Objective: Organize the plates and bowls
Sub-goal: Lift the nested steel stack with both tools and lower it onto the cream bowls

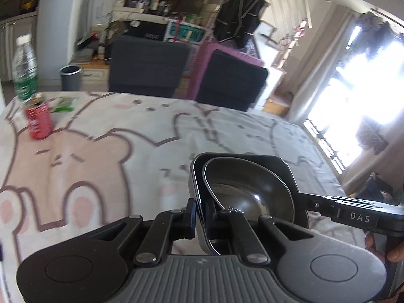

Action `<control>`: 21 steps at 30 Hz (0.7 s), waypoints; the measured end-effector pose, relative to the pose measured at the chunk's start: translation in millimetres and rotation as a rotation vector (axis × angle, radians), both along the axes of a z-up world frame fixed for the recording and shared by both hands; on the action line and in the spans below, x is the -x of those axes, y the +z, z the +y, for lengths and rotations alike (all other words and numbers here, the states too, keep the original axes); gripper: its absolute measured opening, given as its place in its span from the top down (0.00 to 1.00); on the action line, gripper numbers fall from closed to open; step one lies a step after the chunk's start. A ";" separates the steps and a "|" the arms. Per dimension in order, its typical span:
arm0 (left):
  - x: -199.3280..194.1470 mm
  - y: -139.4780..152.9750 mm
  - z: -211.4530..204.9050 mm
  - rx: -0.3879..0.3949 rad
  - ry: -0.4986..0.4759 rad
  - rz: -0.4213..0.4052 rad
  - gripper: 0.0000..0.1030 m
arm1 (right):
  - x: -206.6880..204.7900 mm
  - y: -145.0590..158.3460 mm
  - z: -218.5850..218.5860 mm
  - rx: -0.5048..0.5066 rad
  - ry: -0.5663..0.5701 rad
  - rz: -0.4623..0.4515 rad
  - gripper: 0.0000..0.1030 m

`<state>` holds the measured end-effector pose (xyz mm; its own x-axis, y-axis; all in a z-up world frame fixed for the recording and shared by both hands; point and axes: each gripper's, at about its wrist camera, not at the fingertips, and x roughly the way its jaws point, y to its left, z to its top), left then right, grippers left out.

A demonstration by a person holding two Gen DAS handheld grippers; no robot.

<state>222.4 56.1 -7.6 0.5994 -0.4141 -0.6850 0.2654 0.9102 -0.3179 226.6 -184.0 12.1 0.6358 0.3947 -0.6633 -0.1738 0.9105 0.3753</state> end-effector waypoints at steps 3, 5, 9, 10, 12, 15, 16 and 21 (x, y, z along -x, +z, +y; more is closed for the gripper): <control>0.1 1.4 -24.2 0.012 -0.041 -0.007 0.93 | 9.9 7.3 -23.1 0.003 -0.040 -0.021 0.93; -0.8 0.0 -40.7 0.016 -0.069 -0.003 0.93 | 16.2 10.0 -39.1 0.009 -0.066 -0.026 0.93; -1.3 -7.8 -73.5 0.016 -0.121 0.025 0.93 | 26.2 6.6 -68.8 0.024 -0.113 -0.017 0.93; -1.6 -10.7 -80.4 0.015 -0.132 0.034 0.93 | 28.6 5.1 -75.9 0.028 -0.124 -0.012 0.93; -0.5 -15.4 -93.7 0.008 -0.155 0.048 0.92 | 31.1 1.2 -86.3 0.040 -0.142 -0.001 0.93; 0.9 -24.5 -108.5 -0.008 -0.185 0.074 0.91 | 34.6 -4.2 -99.5 0.058 -0.163 0.011 0.93; 1.3 -27.5 -112.6 -0.015 -0.193 0.082 0.91 | 35.5 -6.3 -104.0 0.061 -0.167 0.015 0.93; 0.8 -43.1 -121.1 -0.057 -0.216 0.122 0.90 | 36.3 -17.1 -110.2 0.083 -0.164 0.053 0.93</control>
<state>221.6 -65.0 -50.7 0.4130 -0.4821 -0.7726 0.4185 0.8540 -0.3092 190.3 -294.2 -5.0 0.6508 0.2313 -0.7232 -0.0024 0.9531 0.3026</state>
